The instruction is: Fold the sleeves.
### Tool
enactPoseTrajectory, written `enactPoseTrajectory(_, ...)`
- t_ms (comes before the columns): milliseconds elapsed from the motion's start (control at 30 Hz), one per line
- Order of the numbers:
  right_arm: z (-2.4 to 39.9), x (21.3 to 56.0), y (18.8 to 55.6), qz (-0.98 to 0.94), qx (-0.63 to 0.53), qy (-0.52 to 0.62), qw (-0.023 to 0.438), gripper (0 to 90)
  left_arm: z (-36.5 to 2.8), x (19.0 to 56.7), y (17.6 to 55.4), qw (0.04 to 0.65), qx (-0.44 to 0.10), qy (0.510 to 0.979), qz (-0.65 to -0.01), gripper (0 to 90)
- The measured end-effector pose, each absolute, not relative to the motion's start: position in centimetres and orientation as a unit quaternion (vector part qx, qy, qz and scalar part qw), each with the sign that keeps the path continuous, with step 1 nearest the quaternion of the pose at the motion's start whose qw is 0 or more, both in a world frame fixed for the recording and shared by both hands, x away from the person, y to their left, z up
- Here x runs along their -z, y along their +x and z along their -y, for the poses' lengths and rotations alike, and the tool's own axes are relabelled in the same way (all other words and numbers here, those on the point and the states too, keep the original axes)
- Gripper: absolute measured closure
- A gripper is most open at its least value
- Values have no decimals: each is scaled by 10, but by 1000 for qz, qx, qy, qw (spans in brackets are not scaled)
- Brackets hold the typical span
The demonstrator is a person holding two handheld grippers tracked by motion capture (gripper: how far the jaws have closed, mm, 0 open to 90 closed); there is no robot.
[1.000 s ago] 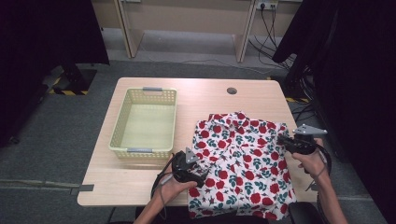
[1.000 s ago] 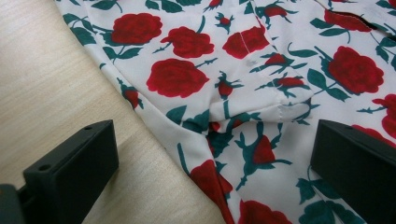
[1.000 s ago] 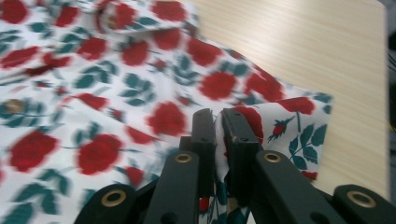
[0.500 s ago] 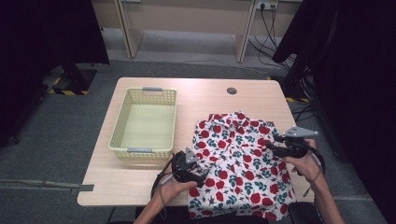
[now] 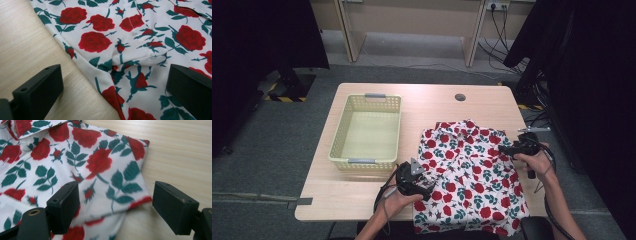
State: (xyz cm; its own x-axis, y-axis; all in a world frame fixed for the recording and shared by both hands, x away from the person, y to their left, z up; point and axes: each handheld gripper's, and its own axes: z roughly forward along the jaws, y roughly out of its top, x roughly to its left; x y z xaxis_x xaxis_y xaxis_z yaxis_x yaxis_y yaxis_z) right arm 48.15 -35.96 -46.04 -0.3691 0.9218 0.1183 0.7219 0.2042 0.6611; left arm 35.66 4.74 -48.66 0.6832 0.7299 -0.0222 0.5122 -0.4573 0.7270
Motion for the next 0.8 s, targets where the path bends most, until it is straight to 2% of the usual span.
enactPoseTrajectory(67, 356, 464, 487, -765, -328, 534, 151, 380, -47, 487, 357, 367, -148, 841, -369, 0)
enactPoseTrajectory(100, 354, 465, 488, -769, -331, 525, 155, 477, -47, 487, 357, 367, -148, 841, -369, 0)
enactPoseTrajectory(167, 350, 462, 488, -771, -339, 514, 162, 601, -47, 487, 357, 367, -148, 841, -369, 0)
enactPoseTrajectory(267, 342, 454, 485, -782, -341, 488, 187, 698, -47, 487, 357, 367, -148, 841, -369, 0)
enactPoseTrajectory(367, 331, 446, 483, -792, -344, 464, 198, 731, -47, 487, 357, 367, -148, 841, -369, 0)
enactPoseTrajectory(533, 316, 436, 480, -810, -327, 436, 217, 723, -47, 487, 357, 367, -148, 841, -369, 0)
enactPoseTrajectory(633, 309, 433, 479, -817, -324, 427, 213, 723, -47, 487, 357, 367, -148, 841, -369, 0)
enactPoseTrajectory(800, 296, 430, 474, -832, -332, 399, 198, 774, -47, 487, 357, 367, -148, 841, -369, 0)
